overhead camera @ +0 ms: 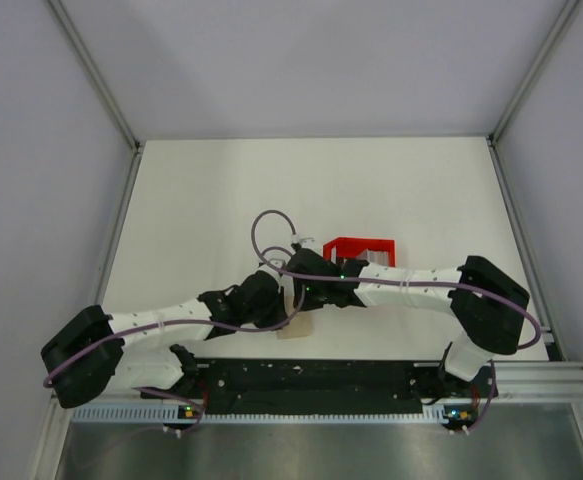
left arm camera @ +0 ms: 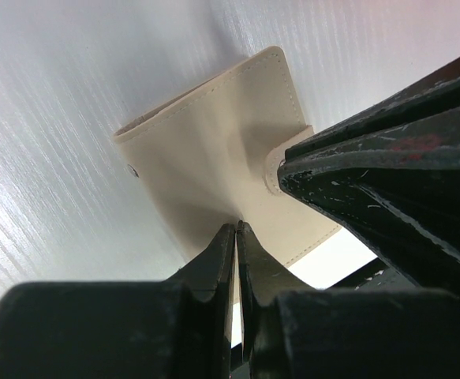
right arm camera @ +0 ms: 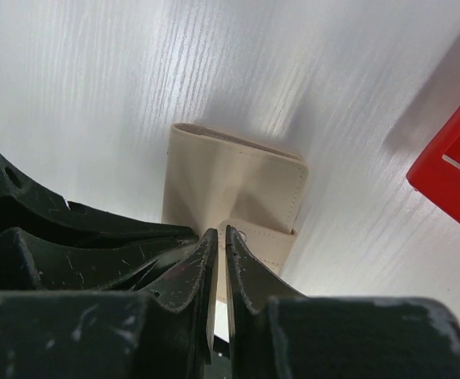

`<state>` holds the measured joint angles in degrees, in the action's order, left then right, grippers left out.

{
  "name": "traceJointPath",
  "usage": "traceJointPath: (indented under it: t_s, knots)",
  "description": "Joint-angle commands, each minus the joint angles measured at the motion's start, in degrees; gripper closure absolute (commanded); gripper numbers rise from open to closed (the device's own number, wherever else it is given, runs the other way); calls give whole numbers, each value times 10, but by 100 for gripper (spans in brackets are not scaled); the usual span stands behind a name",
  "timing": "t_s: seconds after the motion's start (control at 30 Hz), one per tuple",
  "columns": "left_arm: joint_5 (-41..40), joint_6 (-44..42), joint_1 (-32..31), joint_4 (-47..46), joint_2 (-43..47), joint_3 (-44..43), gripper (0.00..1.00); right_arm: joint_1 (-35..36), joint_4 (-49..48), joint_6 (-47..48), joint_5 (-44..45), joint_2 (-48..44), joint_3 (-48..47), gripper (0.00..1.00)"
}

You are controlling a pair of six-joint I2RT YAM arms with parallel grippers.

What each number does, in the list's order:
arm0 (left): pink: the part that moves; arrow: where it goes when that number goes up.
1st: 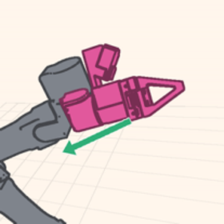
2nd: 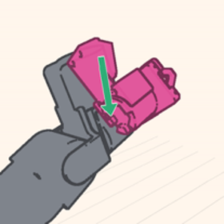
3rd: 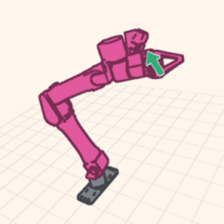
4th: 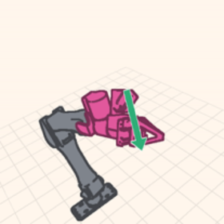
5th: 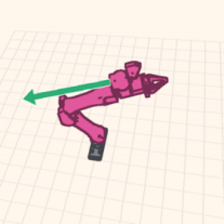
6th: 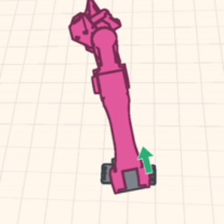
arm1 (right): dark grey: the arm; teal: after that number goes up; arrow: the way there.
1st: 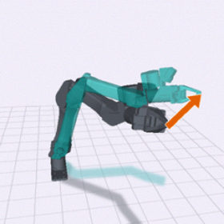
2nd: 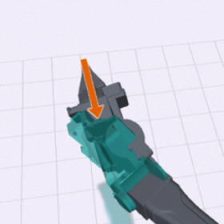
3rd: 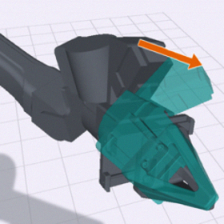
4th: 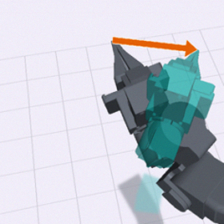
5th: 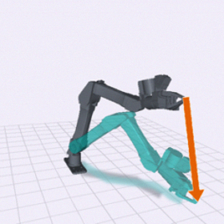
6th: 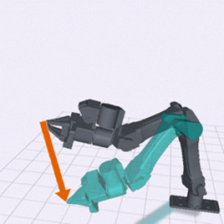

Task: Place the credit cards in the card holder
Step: Close the card holder at the center of the board.

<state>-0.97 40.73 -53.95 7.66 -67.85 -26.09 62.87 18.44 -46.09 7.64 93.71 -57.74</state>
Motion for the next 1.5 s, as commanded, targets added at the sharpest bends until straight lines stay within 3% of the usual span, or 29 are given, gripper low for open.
traceJointPath:
  t_s: [0.0, 0.77, 1.47]
  knots:
    - [-5, 4, -3, 8, -6, 22, 91, 2, -15, -4, 4, -7, 6, 92]
    - [-3, 2, -3, 5, -10, 22, 91, -10, -15, 6, -31, 24, 9, 92]
    - [-10, 7, -3, 8, -9, 21, 91, -4, 54, 22, -44, 49, 7, 94]
